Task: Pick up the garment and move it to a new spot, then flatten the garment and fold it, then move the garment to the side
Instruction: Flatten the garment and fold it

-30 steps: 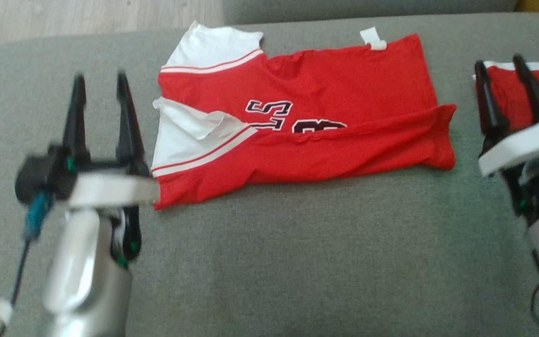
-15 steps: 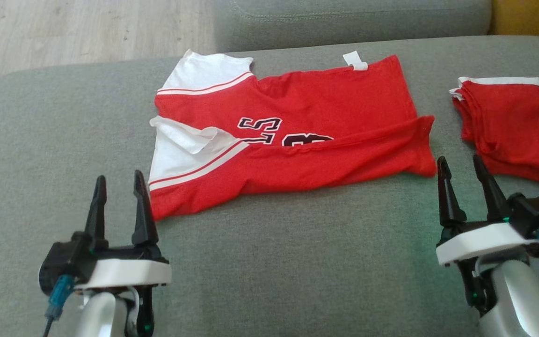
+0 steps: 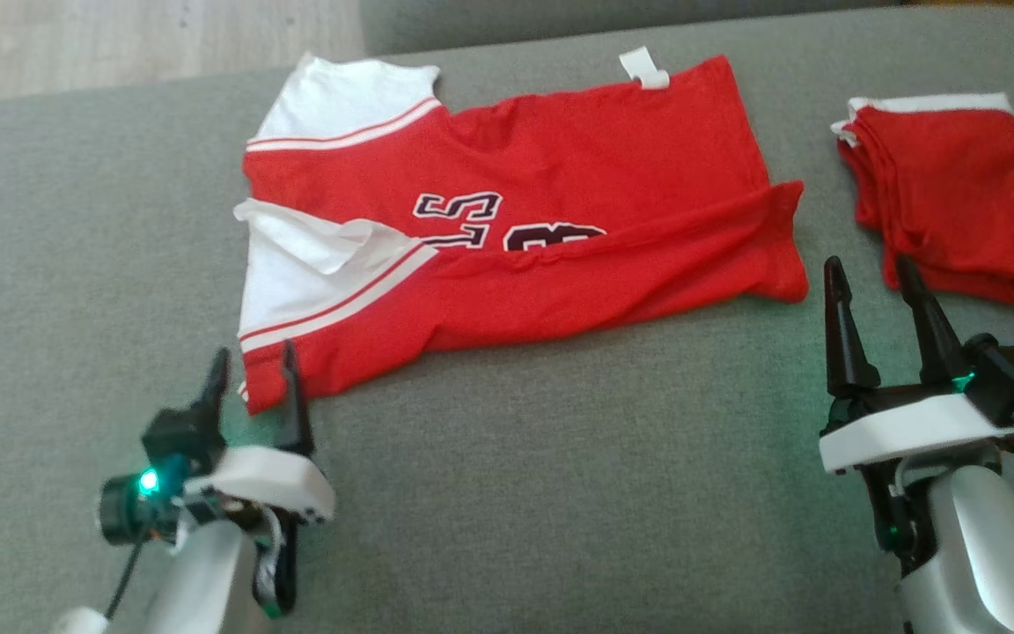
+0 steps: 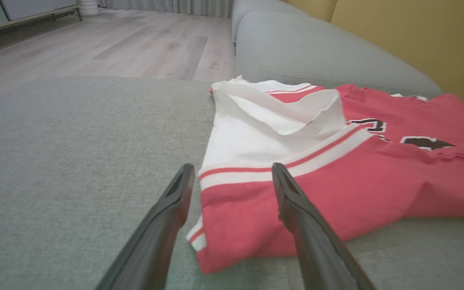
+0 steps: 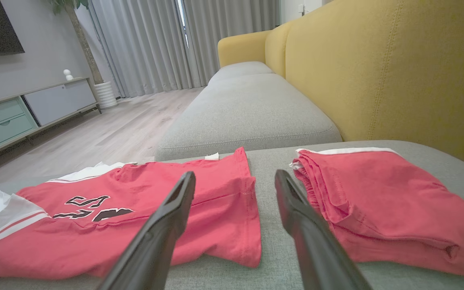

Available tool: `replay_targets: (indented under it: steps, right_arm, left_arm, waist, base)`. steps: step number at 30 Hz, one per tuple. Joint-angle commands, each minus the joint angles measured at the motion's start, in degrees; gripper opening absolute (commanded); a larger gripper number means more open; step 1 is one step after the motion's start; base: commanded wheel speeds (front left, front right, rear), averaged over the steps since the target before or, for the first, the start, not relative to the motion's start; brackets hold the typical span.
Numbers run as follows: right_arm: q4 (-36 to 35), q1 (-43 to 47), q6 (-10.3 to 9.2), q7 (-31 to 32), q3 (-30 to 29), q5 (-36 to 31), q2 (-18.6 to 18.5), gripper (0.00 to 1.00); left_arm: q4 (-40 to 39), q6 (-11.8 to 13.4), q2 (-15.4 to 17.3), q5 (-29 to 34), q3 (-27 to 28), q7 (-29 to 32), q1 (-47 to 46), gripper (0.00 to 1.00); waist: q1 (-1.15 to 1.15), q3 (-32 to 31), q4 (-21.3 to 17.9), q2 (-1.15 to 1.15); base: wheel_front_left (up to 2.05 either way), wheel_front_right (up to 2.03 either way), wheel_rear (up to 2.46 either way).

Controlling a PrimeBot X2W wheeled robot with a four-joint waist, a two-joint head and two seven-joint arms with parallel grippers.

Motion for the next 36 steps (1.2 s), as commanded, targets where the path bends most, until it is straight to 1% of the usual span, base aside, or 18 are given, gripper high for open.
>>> replay_targets:
  steps: [1, 2, 6, 9, 12, 13, 14, 16, 18, 23, 25, 28, 31, 36]
  right_arm:
    - [-2.23, -2.27, -0.05, 0.04, 1.32, -0.52, 0.15, 1.00]
    - [-2.37, -2.36, -0.05, 0.08, 1.34, -0.50, 0.27, 1.00]
    - [-2.85, -2.96, -0.05, 0.09, 1.24, 0.32, 0.95, 1.00]
    - [-2.97, -3.15, -0.05, -0.17, 1.17, 0.36, 1.23, 1.00]
    - [-2.99, -3.27, -0.05, -0.49, 0.97, 0.43, 1.47, 1.00]
    - [-2.95, -3.30, -0.05, -0.56, 0.93, 0.44, 1.53, 1.00]
    - [-2.87, -3.34, -0.05, -0.62, 0.88, 0.44, 1.58, 1.00]
    - [-2.51, -3.49, -0.05, -0.68, 0.74, 0.41, 1.68, 1.00]
    - [-1.76, -3.79, -0.05, -0.13, 0.66, 0.23, 1.80, 1.00]
    - [2.03, -5.49, -0.05, 4.06, -1.23, -1.16, 2.44, 1.00]
    - [4.13, -6.66, -0.05, 6.12, -2.03, -1.48, 2.77, 1.00]
    - [8.56, -8.88, -0.05, 10.05, -3.75, -1.38, 3.20, 1.00]
    - [13.02, -11.93, -0.05, 13.36, -4.63, -0.26, 3.48, 1.00]
    - [19.83, -15.65, -0.05, 15.68, -4.33, 0.10, 3.55, 1.00]
  left_arm:
    - [-0.50, 1.03, 1.50, 0.43, 2.56, -0.55, -2.91, 1.00]
    - [0.71, 1.52, 1.68, 0.41, 2.85, -0.45, -3.58, 1.00]
    - [6.25, 2.19, 2.84, 0.41, 3.06, 1.95, -5.98, 1.00]
    - [9.06, 2.71, 2.96, 0.27, 2.97, 3.40, -7.14, 1.00]
    - [11.11, 2.20, 2.93, -0.05, 2.47, 5.15, -7.78, 1.00]
    - [11.60, 1.80, 2.89, -0.23, 2.28, 5.62, -7.97, 0.60]
    - [11.96, 1.51, 2.87, -0.31, 2.07, 5.94, -8.14, 0.00]
    - [12.16, 1.20, 2.83, -0.48, 1.86, 5.86, -8.48, 0.00]
    - [11.63, 1.27, 2.95, -0.81, 2.23, 4.27, -8.93, 0.00]
    - [7.59, 1.43, 3.07, -1.25, 3.22, -1.83, -10.48, 0.00]
    - [4.74, 0.94, 2.97, -1.00, 3.05, -3.29, -10.99, 0.00]
    - [0.71, 0.21, 2.78, -0.18, 2.25, -4.15, -11.03, 0.00]
    - [-1.61, -0.19, 2.53, 0.59, 1.15, -4.35, -10.53, 0.00]
    - [-3.13, -0.49, 2.03, 1.40, -0.72, -4.44, -10.15, 0.00]
  waist:
    - [0.00, 0.98, -0.74, 0.00]
    - [0.00, 1.34, -0.94, 0.00]
    - [0.00, 2.71, -1.77, 0.00]
    - [0.00, 3.11, -2.21, 0.00]
    - [0.00, 3.31, -2.49, 0.00]
    - [0.00, 3.31, -2.52, 0.00]
    - [0.00, 3.28, -2.53, 0.00]
    - [0.00, 3.15, -2.47, 0.00]
    - [0.00, 3.02, -2.29, 0.00]
    - [0.00, 2.91, -1.25, 0.00]
    - [0.00, 2.98, -0.61, 0.00]
    - [0.00, 3.15, 0.21, 0.00]
    - [0.00, 3.30, 1.04, 0.00]
    - [0.00, 3.52, 2.65, 0.00]
  base:
    - [0.00, 0.00, 0.00]
    - [0.00, 0.00, 0.00]
    - [0.00, 0.00, 0.00]
    - [0.00, 0.00, 0.00]
    - [0.00, 0.00, 0.00]
    - [0.00, 0.00, 0.00]
    - [0.00, 0.00, 0.00]
    - [0.00, 0.00, 0.00]
    - [0.00, 0.00, 0.00]
    - [0.00, 0.00, 0.00]
    - [0.00, 0.00, 0.00]
    - [0.00, 0.00, 0.00]
    - [0.00, 0.00, 0.00]
    - [0.00, 0.00, 0.00]
